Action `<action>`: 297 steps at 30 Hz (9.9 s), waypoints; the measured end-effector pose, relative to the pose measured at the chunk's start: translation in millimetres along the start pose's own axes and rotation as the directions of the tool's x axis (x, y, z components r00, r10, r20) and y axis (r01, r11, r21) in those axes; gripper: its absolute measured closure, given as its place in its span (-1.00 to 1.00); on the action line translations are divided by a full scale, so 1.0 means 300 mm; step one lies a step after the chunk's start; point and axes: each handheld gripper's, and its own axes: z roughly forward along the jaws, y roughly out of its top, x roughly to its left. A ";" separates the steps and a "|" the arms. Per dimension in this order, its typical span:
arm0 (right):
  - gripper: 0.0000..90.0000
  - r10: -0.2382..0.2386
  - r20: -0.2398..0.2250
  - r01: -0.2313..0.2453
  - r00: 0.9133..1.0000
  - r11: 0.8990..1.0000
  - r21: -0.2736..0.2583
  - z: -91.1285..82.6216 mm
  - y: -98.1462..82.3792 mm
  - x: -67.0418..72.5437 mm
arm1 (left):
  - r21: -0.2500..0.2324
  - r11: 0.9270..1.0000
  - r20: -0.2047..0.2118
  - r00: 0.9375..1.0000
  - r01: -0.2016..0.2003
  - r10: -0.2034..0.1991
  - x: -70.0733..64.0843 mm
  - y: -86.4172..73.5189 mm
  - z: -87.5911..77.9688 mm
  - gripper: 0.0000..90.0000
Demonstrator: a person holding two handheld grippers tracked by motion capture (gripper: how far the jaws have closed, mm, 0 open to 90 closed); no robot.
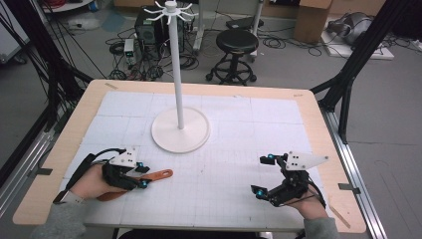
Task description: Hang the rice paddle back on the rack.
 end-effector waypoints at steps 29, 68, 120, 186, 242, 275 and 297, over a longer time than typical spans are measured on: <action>-0.99 0.007 -0.003 -0.007 1.000 1.000 0.003 0.002 -0.004 -0.006 | -0.047 0.999 -0.022 1.000 0.006 -0.007 -0.010 0.014 -0.042 0.44; -0.99 0.002 -0.014 -0.002 1.000 1.000 0.003 0.009 0.002 -0.011 | -0.252 0.968 -0.141 0.990 -0.020 -0.016 -0.073 0.117 -0.238 0.45; -0.99 -0.001 -0.027 0.002 1.000 1.000 0.028 0.038 0.005 -0.018 | -0.470 0.882 -0.138 0.989 -0.011 -0.061 -0.091 0.144 -0.367 0.45; -0.99 -0.002 -0.066 0.001 0.998 1.000 -0.014 0.049 0.041 -0.037 | -0.615 0.789 -0.232 0.952 0.018 -0.202 0.111 0.417 -0.532 0.45; -0.99 0.014 -0.067 -0.016 0.998 0.999 -0.033 0.041 0.039 -0.055 | -0.606 0.796 -0.204 0.967 -0.001 -0.154 0.214 0.721 -0.594 0.45; -0.99 0.023 -0.073 -0.026 0.997 0.999 -0.047 0.030 0.037 -0.054 | -0.596 0.802 -0.228 0.952 0.030 -0.205 0.258 0.772 -0.552 0.45; -0.99 0.030 -0.075 -0.033 0.997 0.998 -0.050 0.028 0.034 -0.059 | -0.580 0.814 -0.231 0.951 0.035 -0.205 0.277 0.784 -0.516 0.45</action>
